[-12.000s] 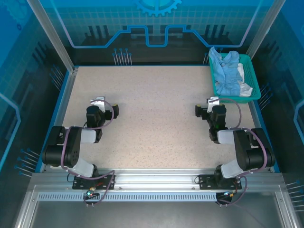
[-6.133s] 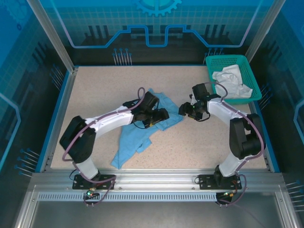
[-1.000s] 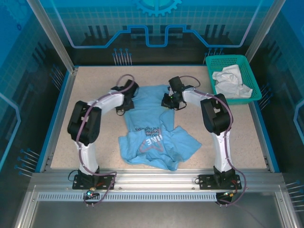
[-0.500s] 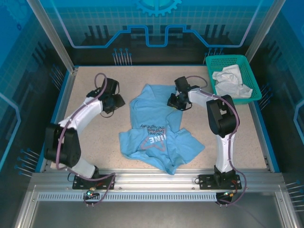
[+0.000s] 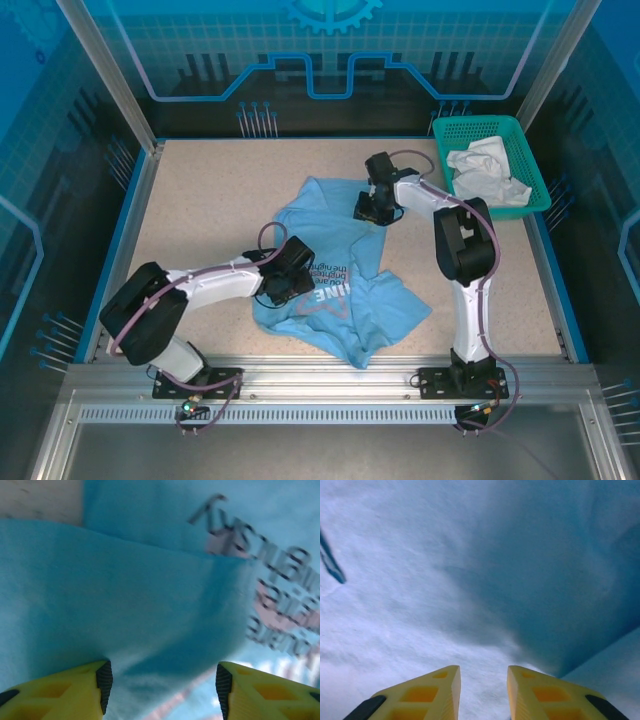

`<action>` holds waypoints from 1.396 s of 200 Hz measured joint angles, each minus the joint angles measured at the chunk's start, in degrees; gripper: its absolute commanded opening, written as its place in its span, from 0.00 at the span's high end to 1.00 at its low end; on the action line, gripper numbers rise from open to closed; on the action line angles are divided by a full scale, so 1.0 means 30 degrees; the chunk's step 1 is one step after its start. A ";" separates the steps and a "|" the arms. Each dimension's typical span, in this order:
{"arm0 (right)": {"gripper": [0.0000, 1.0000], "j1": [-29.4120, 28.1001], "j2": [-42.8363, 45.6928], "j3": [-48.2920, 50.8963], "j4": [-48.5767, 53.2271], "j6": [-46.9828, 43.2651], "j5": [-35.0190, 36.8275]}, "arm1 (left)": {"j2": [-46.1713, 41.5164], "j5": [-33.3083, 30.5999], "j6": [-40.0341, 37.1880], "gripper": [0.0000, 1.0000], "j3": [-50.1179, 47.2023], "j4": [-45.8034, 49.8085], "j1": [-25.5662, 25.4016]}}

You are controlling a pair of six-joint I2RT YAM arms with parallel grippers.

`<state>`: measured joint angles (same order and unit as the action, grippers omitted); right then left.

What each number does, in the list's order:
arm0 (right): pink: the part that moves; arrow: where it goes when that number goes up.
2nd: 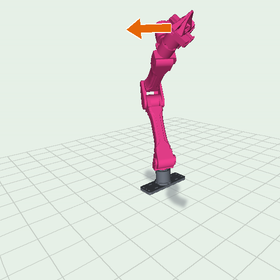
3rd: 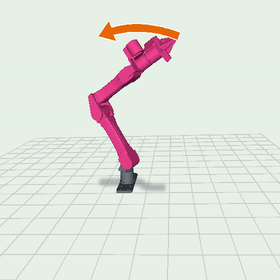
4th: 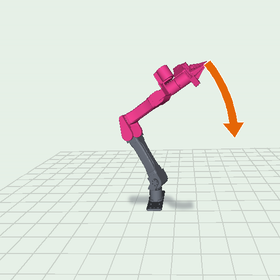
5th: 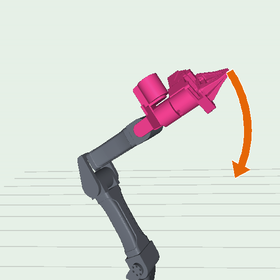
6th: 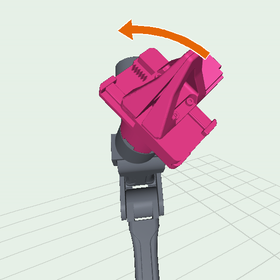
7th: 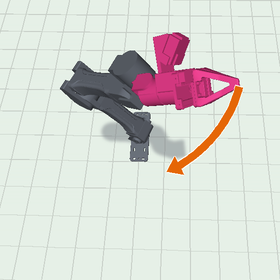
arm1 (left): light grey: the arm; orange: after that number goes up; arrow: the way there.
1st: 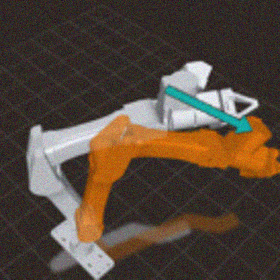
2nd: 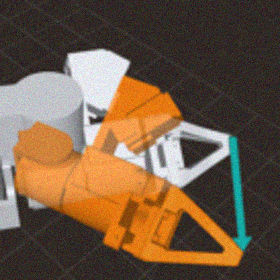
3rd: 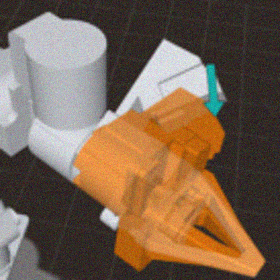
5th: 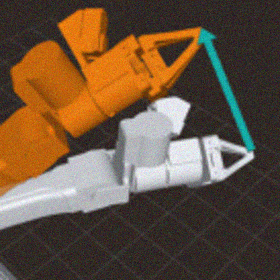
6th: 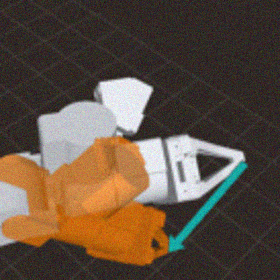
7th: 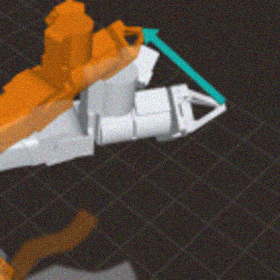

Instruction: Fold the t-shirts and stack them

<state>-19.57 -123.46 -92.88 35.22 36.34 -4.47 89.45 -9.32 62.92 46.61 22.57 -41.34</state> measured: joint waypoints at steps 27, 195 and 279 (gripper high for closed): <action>0.68 0.0743 0.0138 0.1129 -0.0350 0.0022 -0.0379 | 0.0772 -0.0816 0.0087 0.40 0.0357 -0.0291 0.0597; 0.49 -0.1290 0.5836 0.9034 -0.2871 0.3082 -0.0976 | 1.6458 0.0576 -0.9180 0.17 2.5696 0.5727 0.8510; 0.48 -0.1311 0.6958 0.4444 -0.0750 0.1647 0.1435 | 0.4575 0.1071 -0.9012 0.21 1.2641 0.3169 0.8874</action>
<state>-23.51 -102.59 -79.55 32.97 41.28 -0.16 103.18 -6.11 35.88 84.53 32.08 -14.72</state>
